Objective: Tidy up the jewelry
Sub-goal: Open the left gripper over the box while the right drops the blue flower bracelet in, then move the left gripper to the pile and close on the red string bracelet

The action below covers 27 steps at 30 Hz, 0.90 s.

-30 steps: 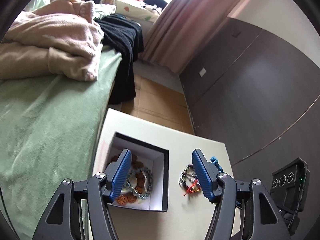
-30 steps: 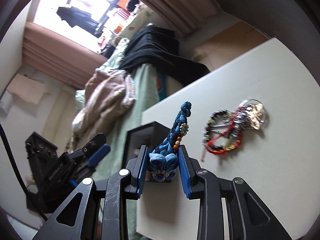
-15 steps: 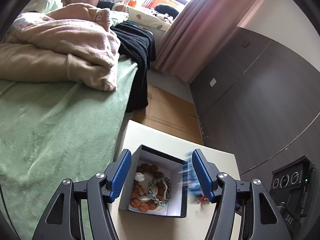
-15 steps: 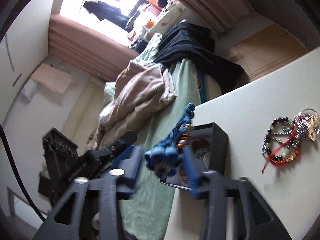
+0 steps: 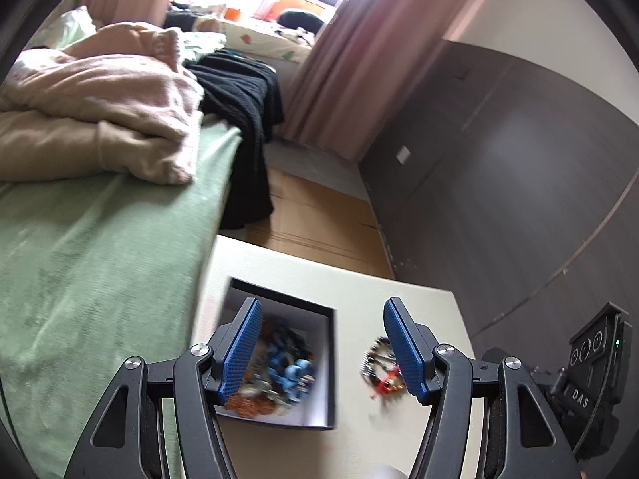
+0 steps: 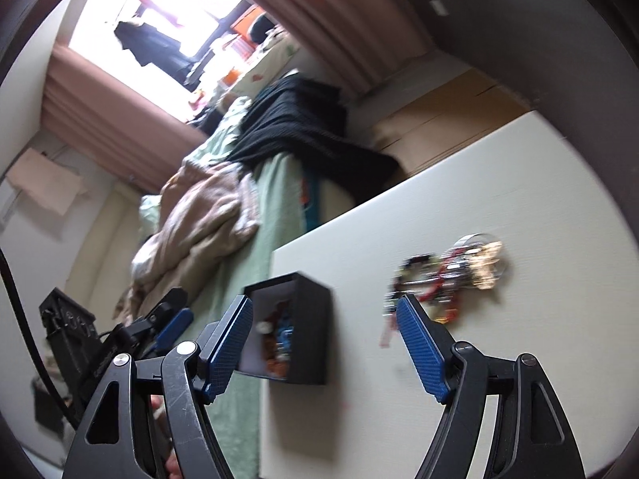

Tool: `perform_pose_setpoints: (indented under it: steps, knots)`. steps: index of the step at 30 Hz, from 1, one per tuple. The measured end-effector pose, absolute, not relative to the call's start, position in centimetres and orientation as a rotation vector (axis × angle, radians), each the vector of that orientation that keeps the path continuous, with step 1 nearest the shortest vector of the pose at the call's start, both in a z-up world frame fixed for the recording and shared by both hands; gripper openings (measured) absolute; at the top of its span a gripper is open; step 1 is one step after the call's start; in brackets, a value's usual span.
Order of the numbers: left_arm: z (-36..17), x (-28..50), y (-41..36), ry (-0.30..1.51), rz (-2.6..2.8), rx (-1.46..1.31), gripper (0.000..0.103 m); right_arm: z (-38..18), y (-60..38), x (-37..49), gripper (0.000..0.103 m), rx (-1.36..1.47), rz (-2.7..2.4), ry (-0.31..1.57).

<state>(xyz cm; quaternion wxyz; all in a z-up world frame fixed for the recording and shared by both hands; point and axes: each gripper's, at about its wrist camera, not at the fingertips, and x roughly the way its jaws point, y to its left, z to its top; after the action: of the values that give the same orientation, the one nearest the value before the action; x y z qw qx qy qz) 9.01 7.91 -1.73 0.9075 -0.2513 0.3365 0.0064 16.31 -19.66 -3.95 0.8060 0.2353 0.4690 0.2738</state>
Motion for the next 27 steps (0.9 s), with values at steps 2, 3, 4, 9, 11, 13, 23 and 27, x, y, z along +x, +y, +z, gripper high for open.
perform_pose_setpoints:
  steps: [2, 3, 4, 9, 11, 13, 23, 27]
  knots:
    - [-1.8, 9.3, 6.6, 0.705, -0.007, -0.493, 0.064, -3.8, -21.0, 16.3, 0.075, 0.495, 0.547, 0.997]
    - [-1.9, 9.5, 6.1, 0.710, -0.017, -0.483, 0.064, -3.7, -21.6, 16.3, 0.075, 0.494, 0.530, 0.996]
    - [-2.0, 9.8, 5.3, 0.717, -0.035, -0.470, 0.064, -3.7, -22.2, 16.4, 0.075, 0.494, 0.512, 0.996]
    - [-2.1, 11.4, 2.2, 0.751, -0.087, -0.424, 0.064, -3.9, -24.7, 16.6, 0.075, 0.514, 0.443, 1.006]
    - [-2.3, 12.3, 1.0, 0.777, -0.103, -0.401, 0.064, -3.9, -25.6, 16.7, 0.075, 0.522, 0.419, 1.010]
    - [-2.8, 13.2, -0.3, 0.816, -0.128, -0.374, 0.064, -3.9, -26.7, 16.8, 0.075, 0.527, 0.392, 1.009]
    - [-5.9, 16.5, -4.0, 0.975, -0.149, -0.263, 0.036, -4.9, -30.2, 18.1, 0.075, 0.614, 0.340, 1.061]
    - [-7.4, 17.3, -5.4, 1.014, -0.167, -0.206, 0.036, -5.6, -31.3, 18.4, 0.075, 0.625, 0.309, 1.090]
